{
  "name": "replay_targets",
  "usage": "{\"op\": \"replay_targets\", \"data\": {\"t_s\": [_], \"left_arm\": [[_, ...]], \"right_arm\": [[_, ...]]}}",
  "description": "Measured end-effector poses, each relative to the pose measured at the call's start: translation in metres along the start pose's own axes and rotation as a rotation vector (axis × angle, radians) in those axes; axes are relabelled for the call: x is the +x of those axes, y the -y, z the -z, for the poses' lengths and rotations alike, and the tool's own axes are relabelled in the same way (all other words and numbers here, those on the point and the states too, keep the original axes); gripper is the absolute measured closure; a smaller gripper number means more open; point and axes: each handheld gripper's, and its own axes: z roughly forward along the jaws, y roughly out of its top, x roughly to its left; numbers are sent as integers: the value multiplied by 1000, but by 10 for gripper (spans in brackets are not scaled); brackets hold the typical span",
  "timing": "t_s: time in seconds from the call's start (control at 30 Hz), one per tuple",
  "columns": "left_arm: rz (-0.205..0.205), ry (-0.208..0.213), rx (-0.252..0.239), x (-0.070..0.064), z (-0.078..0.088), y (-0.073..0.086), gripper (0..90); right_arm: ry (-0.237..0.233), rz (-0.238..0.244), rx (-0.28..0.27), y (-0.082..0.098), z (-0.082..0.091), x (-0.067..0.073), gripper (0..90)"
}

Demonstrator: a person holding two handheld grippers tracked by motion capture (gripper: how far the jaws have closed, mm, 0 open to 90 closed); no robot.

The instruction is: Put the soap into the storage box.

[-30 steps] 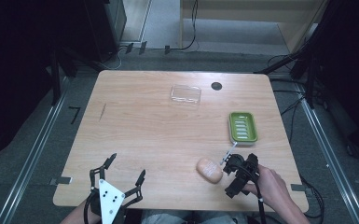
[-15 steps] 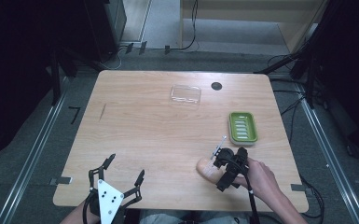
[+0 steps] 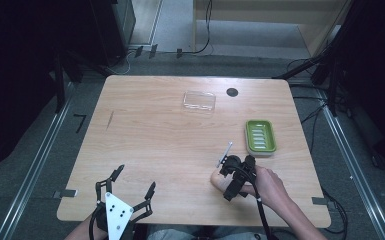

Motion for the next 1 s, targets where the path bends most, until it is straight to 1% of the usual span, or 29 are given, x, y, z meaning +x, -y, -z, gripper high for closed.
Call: {"op": "replay_targets", "data": {"t_s": [0.1,0.13,0.2,0.23,0.3,0.33,0.4,0.53,0.6,0.63,0.67,0.73,0.8,0.83,0.9,0.97,1.0], "left_arm": [[1,1,-2,0,0,0,138],[0,1,-2,0,1,0,138],[0,-3,1,1,1,0,138],[-1,-3,1,1,1,0,138],[0,-1,0,1,1,0,138],[0,1,-1,0,0,0,138],[1,1,-2,0,0,0,138],[-3,2,-1,0,0,0,138],[-3,1,-3,-1,1,0,138],[-3,1,-3,-1,1,0,138],[-5,1,-2,0,1,0,138],[-4,-3,-3,0,2,0,138],[-7,-1,-3,0,1,0,138],[-7,-1,-4,0,1,0,138],[-9,-1,-4,0,1,0,138],[-6,-3,-4,0,2,0,138],[-7,-3,-4,0,2,0,138]], "right_arm": [[-9,-4,-1,-6,-3,0,0],[-8,-3,10,-9,-4,1,0],[-16,-4,11,-12,-8,1,0],[-14,0,24,-14,-9,1,0],[-20,-4,29,-17,-13,2,0],[-26,1,35,-18,-15,2,0],[-17,3,40,-19,-16,1,0],[-27,-5,51,-21,-22,1,0],[-21,-7,50,-21,-23,0,0],[-20,-8,48,-21,-23,0,10],[-12,-14,44,-21,-23,1,55],[-12,3,38,-22,-24,2,78],[-9,-2,34,-23,-25,3,106],[-8,-1,37,-23,-25,3,138],[-6,-1,40,-23,-25,3,149],[3,-2,45,-23,-26,3,190],[4,-3,47,-23,-26,3,193]]}}
